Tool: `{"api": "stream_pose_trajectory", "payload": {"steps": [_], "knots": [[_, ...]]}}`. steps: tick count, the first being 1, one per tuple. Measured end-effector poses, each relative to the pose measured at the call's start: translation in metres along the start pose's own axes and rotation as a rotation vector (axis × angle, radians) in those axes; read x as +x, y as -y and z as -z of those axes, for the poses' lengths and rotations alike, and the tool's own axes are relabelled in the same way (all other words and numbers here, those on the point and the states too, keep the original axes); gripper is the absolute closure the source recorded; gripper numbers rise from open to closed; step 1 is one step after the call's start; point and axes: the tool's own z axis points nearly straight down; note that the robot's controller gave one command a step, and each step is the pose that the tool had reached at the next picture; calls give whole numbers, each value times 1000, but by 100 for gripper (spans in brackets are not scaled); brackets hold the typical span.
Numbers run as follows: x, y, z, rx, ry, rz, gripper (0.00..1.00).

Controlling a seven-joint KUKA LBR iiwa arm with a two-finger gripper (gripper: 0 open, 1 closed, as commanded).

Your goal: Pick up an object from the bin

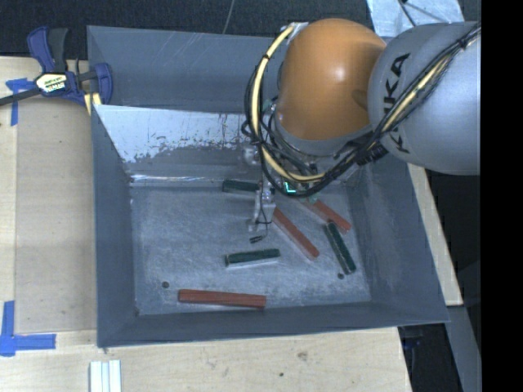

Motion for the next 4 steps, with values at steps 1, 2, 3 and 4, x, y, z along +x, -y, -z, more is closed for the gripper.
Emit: {"api": "stream_pose_trajectory", "payload": {"steps": [1, 2, 3, 4], "knots": [[-2, 1, 4, -1, 7, -3, 0], [21, 23, -72, -1, 10, -50, 0], [35, 45, -75, 1, 5, -10, 0], [32, 42, -73, 0, 6, -34, 0]]}}
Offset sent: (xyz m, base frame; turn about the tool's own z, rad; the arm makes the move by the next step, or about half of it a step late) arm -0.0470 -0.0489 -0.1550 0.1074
